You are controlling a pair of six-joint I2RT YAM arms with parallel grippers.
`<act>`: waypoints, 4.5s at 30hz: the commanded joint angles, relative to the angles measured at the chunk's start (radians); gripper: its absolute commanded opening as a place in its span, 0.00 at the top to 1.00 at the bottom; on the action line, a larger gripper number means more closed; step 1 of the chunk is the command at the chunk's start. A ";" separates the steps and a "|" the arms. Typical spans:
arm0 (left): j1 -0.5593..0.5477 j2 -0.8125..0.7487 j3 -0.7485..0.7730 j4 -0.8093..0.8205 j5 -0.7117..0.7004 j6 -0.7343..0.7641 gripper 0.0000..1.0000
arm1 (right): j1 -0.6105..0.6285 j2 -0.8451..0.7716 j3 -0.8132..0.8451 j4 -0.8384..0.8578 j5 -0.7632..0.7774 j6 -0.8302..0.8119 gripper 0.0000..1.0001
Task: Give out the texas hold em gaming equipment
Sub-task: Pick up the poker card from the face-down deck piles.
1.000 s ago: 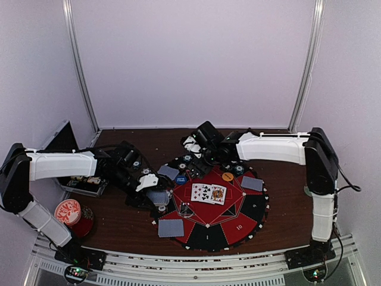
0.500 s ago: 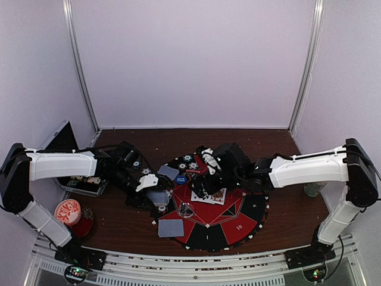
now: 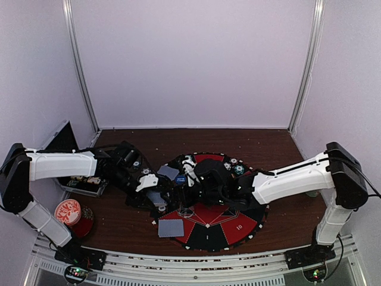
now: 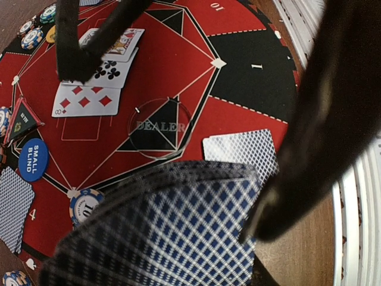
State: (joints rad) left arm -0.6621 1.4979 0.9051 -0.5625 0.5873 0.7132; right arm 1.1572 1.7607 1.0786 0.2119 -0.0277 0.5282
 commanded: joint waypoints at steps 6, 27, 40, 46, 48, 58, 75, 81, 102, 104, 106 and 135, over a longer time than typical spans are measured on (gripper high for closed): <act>-0.005 -0.009 0.003 0.007 0.021 0.012 0.61 | 0.026 0.077 0.041 0.137 0.088 0.053 0.01; -0.004 -0.010 0.001 0.007 0.021 0.012 0.61 | 0.022 0.181 -0.031 0.427 0.154 0.179 0.24; -0.004 -0.012 0.001 0.006 0.022 0.014 0.61 | 0.020 0.191 -0.079 0.522 0.196 0.189 0.36; -0.004 -0.010 0.001 0.007 0.020 0.014 0.61 | 0.021 0.174 -0.096 0.491 0.241 0.164 0.52; -0.004 -0.010 0.001 0.007 0.020 0.014 0.61 | 0.020 0.171 -0.098 0.486 0.247 0.159 0.55; -0.005 -0.008 0.001 0.007 0.021 0.012 0.61 | 0.019 0.137 -0.111 0.423 0.316 0.139 0.56; -0.004 -0.012 0.001 0.007 0.027 0.016 0.61 | 0.009 0.254 0.022 0.455 0.088 0.173 0.27; -0.005 -0.009 0.001 0.007 0.025 0.015 0.61 | 0.005 0.265 0.031 0.456 0.150 0.179 0.32; -0.005 -0.001 0.003 0.007 0.023 0.014 0.61 | 0.000 0.145 -0.121 0.441 0.355 0.182 0.63; -0.004 0.001 0.004 0.007 0.023 0.014 0.61 | 0.008 0.136 -0.126 0.454 0.342 0.169 0.66; -0.005 0.001 0.003 0.007 0.022 0.014 0.61 | 0.019 0.126 -0.125 0.455 0.335 0.154 0.70; -0.005 -0.016 0.006 -0.003 0.032 0.015 0.61 | -0.129 -0.359 -0.119 -0.396 0.150 -0.181 1.00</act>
State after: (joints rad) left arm -0.6613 1.4998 0.9051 -0.5556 0.5858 0.7101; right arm 1.1160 1.4765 0.8978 0.1856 0.2295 0.5213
